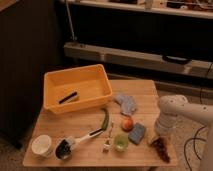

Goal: Place grapes in tray

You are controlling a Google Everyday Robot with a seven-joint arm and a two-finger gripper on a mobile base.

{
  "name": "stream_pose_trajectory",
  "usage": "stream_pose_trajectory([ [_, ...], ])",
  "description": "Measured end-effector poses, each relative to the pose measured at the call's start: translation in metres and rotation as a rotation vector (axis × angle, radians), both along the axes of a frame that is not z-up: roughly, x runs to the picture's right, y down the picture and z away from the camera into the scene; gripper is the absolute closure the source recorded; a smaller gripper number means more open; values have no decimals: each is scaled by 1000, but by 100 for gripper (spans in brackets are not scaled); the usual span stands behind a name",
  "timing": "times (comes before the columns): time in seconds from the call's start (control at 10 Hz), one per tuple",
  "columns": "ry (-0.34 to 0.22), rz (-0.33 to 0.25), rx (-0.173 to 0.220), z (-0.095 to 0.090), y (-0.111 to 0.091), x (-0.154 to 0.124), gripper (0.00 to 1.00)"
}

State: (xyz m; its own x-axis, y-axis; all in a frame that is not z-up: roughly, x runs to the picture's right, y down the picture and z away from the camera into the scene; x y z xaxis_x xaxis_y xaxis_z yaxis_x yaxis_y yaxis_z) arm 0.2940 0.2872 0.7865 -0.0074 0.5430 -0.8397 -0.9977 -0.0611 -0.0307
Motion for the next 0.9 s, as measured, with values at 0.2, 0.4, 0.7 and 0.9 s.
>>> stream_pose_trajectory([
  [0.2,-3,1,-5,2,2,3,35],
  [0.4,-3,0,-1,3,1,3,40],
  [0.7,-2,0,0,2,0,4,67],
  [0.9,3,-1,-1,0,-1,7,87],
])
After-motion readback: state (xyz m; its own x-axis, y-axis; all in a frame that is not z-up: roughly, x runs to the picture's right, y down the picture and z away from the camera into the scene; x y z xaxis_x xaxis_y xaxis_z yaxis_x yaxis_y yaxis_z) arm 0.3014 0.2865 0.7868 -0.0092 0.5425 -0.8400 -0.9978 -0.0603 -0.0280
